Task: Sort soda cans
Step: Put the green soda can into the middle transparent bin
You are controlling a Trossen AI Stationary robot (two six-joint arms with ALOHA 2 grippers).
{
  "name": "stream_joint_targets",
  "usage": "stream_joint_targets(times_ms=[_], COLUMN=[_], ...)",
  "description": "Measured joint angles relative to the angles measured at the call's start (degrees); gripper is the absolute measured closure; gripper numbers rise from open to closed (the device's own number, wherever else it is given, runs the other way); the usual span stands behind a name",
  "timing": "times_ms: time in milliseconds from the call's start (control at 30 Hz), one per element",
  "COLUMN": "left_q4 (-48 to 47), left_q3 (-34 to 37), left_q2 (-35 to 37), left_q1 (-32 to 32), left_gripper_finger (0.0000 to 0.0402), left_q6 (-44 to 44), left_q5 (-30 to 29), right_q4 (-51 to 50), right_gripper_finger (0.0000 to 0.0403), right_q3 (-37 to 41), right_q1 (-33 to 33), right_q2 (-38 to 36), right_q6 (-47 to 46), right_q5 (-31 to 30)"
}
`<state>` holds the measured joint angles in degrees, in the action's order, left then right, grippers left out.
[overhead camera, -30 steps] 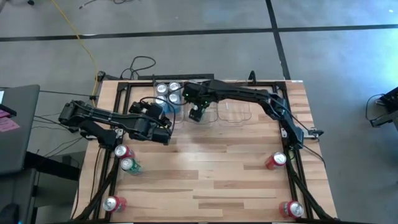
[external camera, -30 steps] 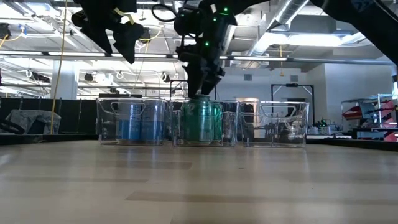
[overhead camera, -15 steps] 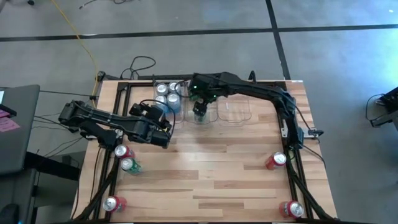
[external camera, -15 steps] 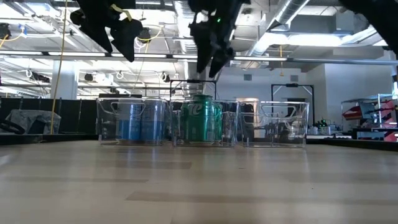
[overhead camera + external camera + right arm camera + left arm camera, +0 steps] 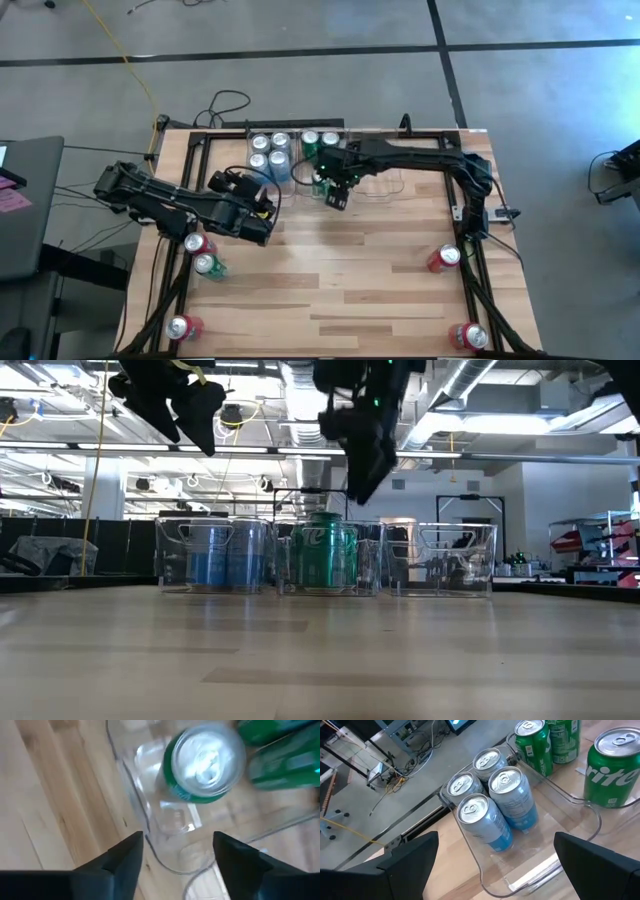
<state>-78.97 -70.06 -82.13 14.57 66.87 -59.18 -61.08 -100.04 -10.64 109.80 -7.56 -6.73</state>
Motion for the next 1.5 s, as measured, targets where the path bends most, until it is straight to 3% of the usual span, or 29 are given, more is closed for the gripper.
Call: stream_joint_targets(times_ms=[267, 433, 533, 933, 1267, 1500], left_q4=[-0.1, -0.1, -0.1, 0.2, 0.2, 0.4], left_q3=[0.0, 0.0, 0.0, 0.0, 0.0, 0.0], left_q2=[0.0, 0.0, 0.0, 0.0, 0.0, 0.0], left_q1=[0.0, 0.0, -0.1, -0.4, -0.4, -0.4], left_gripper_finger=[0.0010, 0.0010, 0.0010, 0.0010, 0.0010, 0.0010], left_q6=[0.1, 0.3, 0.2, 0.7, 0.7, 1.3], left_q5=[0.0, 0.0, -0.1, -0.8, -0.8, -0.8], right_q4=[7.7, 16.5, 18.9, 28.4, 28.0, 33.1], right_gripper_finger=[0.0269, 0.0321, 0.0340, 0.0353, 0.0353, 0.0353], right_q3=[6.5, 9.3, 10.3, 12.0, 15.5, 19.0], right_q1=[-2.9, -5.0, -5.2, -6.8, -5.4, -4.6], right_q2=[0.1, 0.1, 0.1, 0.2, 0.2, 0.2], right_q6=[0.4, 0.1, -0.4, -0.2, 0.1, 0.5], right_q5=[1.9, 11.5, 12.7, 12.9, 12.9, 12.7])
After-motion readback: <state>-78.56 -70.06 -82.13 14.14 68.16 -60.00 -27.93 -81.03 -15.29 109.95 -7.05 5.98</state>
